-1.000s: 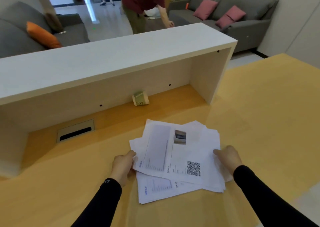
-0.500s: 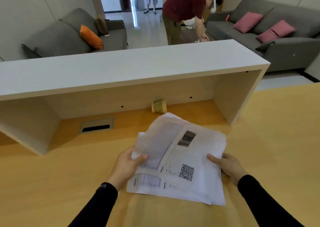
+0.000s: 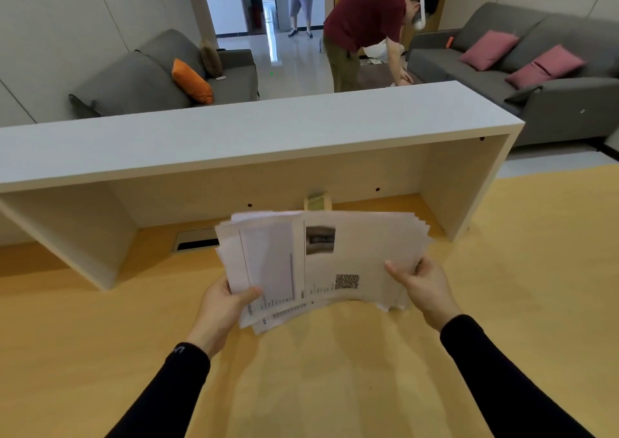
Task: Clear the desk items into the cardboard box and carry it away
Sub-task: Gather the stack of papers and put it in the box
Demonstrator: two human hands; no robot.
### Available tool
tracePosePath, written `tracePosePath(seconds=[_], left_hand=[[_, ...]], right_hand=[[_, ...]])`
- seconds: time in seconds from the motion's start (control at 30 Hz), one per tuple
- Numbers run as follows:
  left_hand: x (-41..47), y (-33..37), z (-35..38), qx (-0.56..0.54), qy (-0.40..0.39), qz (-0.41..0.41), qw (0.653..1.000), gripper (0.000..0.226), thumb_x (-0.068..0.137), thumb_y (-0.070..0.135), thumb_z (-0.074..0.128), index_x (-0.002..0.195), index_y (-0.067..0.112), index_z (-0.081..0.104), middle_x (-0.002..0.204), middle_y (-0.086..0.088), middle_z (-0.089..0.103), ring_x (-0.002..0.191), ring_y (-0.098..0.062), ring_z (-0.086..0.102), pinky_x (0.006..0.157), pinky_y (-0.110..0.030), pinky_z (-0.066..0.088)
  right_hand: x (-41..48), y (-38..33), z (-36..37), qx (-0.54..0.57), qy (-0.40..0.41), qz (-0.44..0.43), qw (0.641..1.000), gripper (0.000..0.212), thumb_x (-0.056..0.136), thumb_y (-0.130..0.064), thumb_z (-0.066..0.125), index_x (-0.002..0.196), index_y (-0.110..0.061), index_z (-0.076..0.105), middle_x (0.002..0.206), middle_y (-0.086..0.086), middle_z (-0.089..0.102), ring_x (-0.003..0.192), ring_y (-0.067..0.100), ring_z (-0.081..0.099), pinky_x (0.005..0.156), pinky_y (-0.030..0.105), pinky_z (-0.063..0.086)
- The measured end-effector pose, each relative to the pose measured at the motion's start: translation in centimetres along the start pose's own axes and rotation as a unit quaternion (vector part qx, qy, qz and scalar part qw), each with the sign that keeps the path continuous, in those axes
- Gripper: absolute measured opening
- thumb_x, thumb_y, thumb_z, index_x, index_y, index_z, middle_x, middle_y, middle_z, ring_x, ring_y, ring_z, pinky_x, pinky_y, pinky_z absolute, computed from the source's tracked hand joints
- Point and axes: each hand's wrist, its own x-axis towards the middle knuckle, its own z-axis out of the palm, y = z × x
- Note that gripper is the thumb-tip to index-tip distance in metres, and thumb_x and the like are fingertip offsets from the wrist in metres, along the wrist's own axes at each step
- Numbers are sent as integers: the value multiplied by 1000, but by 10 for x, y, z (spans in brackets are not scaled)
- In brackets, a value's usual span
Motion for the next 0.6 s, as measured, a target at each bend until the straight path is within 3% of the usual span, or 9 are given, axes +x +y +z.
tracePosePath(seconds=[0.13,0.37,0.5,0.6], left_hand=[[-8,-11,2,-23,2,-11,1000,23,84,4,67,100,21,63,96,6,69,87,-11,66,66,-25,50],[-21,-6,-5,5,34,-1,999,10,92,18,59,100,16,64,96,-1,72,82,-17,70,61,-26,53],[-33,-1,-23,4,54,-10,998,13,90,25,62,98,14,65,91,-6,75,79,-23,73,61,-31,55],[-46,-6,-46,24,60,-10,998,15,91,26,61,98,14,66,94,-6,75,79,-23,73,63,-32,55]], right_hand=[[-4,11,5,-35,-6,25,999,34,85,-8,65,117,-3,56,106,8,65,83,8,61,50,9,50],[-13,3,17,-92,-1,-18,996,19,90,-5,54,109,-5,58,101,8,64,75,4,57,53,2,45],[-24,1,29,-84,-34,-13,996,16,91,-11,53,105,-12,60,102,11,69,83,22,65,72,29,53],[-41,5,48,-93,-67,-2,993,15,92,-16,51,104,-20,60,105,8,70,92,26,67,86,42,53]])
